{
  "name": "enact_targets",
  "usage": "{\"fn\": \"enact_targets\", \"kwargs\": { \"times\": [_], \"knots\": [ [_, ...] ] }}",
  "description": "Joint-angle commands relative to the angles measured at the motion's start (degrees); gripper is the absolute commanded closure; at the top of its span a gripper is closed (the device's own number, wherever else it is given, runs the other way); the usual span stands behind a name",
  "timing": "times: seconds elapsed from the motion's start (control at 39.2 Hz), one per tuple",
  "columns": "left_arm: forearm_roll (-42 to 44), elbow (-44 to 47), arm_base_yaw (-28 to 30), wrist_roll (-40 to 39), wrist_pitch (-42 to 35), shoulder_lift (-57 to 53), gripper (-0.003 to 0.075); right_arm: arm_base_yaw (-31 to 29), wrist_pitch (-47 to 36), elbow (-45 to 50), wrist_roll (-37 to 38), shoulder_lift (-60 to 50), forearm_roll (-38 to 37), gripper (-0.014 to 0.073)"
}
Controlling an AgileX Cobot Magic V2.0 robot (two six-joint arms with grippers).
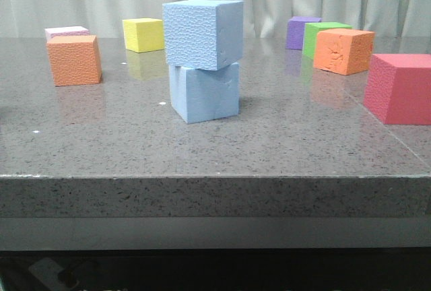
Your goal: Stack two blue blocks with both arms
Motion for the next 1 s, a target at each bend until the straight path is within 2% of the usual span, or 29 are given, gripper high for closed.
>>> {"fn": "enact_targets", "kwargs": {
  "times": [0.0,0.64,0.97],
  "knots": [
    [-0.39,2.20,0.13,0.18,-4.96,-1.27,0.0738,-0.24,-4.89,-1.47,-0.56,0.56,-0.56,0.0663],
    [-0.39,2.20,0.13,0.18,-4.96,-1.27,0.0738,-0.24,-5.14,-1.17,-0.56,0.56,-0.62,0.0663],
    [-0.39,2.20,0.13,0.18,-4.96,-1.27,0.0738,-3.99,-9.99,11.99,-0.63,-3.98,-0.99,0.0663]
  ]
}}
